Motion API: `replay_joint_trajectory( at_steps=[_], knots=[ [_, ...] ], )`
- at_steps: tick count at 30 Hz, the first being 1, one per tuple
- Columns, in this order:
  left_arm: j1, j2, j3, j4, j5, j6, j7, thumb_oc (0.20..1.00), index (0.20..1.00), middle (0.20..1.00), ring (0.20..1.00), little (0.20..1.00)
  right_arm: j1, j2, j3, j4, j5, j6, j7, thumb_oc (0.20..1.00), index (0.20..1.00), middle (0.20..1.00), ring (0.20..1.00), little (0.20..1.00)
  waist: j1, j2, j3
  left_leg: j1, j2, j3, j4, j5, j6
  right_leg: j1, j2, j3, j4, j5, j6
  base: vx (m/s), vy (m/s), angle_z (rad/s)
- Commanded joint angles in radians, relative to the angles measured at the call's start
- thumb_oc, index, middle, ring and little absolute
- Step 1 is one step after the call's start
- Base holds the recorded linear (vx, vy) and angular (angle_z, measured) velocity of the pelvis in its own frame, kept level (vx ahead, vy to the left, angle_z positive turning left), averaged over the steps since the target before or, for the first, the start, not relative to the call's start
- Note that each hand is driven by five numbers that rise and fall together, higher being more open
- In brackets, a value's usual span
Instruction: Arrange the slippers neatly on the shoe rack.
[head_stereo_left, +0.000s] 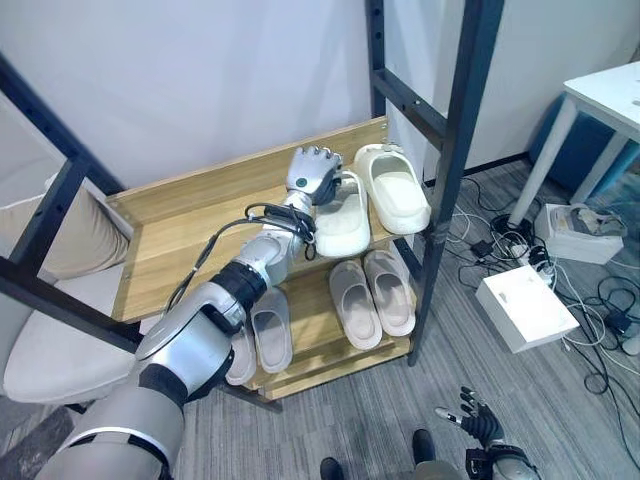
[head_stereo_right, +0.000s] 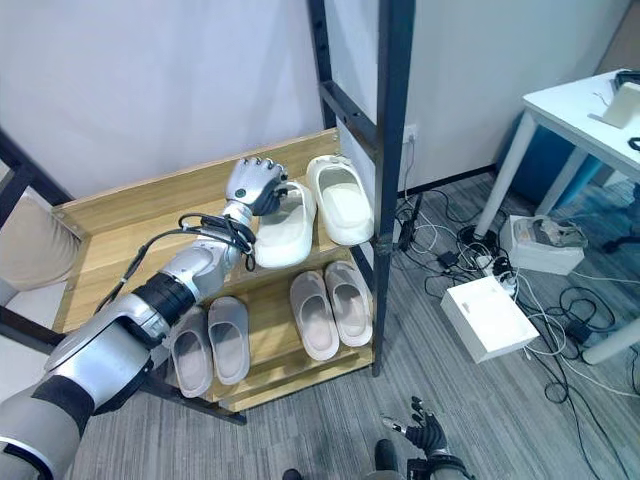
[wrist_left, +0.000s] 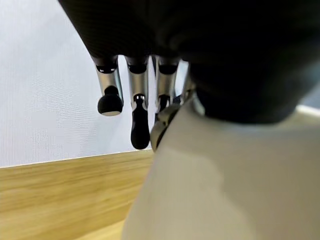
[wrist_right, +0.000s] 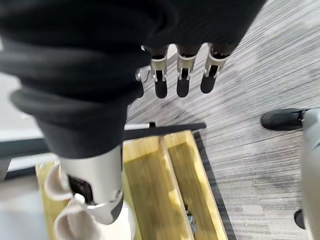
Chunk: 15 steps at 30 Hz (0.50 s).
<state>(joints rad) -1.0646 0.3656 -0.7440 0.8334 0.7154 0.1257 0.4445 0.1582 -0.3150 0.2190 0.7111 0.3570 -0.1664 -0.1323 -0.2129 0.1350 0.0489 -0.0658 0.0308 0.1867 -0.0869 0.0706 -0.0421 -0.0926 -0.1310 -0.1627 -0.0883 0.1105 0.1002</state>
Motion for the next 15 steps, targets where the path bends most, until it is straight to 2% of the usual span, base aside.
replay_joint_trajectory(
  at_steps=[1, 9, 15],
  knots=[
    [-0.167, -0.023, 0.032, 0.171, -0.061, 0.016, 0.017, 0.200, 0.200, 0.200, 0.200, 0.200, -0.077, -0.003, -0.009, -0.029, 0.030, -0.042, -0.017, 1.000, 1.000, 1.000, 1.000, 1.000, -0.040, -0.021, 0.072, 0.067, -0.045, -0.003, 0.000, -0.077, 0.005, 0.072, 0.003, -0.034, 0.006, -0.072, 0.075, 0.02, -0.001, -0.08],
    [-0.219, -0.045, 0.062, 0.323, -0.150, 0.054, 0.022, 0.200, 0.200, 0.200, 0.200, 0.200, -0.096, -0.002, 0.010, -0.018, 0.024, -0.039, -0.019, 1.000, 1.000, 1.000, 1.000, 1.000, -0.048, -0.017, 0.070, 0.067, -0.042, -0.002, 0.000, -0.075, 0.003, 0.072, 0.003, -0.032, 0.004, -0.072, 0.074, 0.01, -0.008, -0.06],
    [-0.244, 0.001, 0.086, 0.390, -0.201, 0.069, 0.016, 0.200, 0.200, 0.200, 0.200, 0.200, -0.102, -0.003, 0.018, -0.016, 0.024, -0.034, -0.014, 1.000, 1.000, 1.000, 1.000, 1.000, -0.041, -0.013, 0.066, 0.069, -0.040, -0.003, 0.000, -0.072, 0.001, 0.077, 0.005, -0.040, 0.001, -0.071, 0.072, 0.01, -0.021, -0.05]
  ],
)
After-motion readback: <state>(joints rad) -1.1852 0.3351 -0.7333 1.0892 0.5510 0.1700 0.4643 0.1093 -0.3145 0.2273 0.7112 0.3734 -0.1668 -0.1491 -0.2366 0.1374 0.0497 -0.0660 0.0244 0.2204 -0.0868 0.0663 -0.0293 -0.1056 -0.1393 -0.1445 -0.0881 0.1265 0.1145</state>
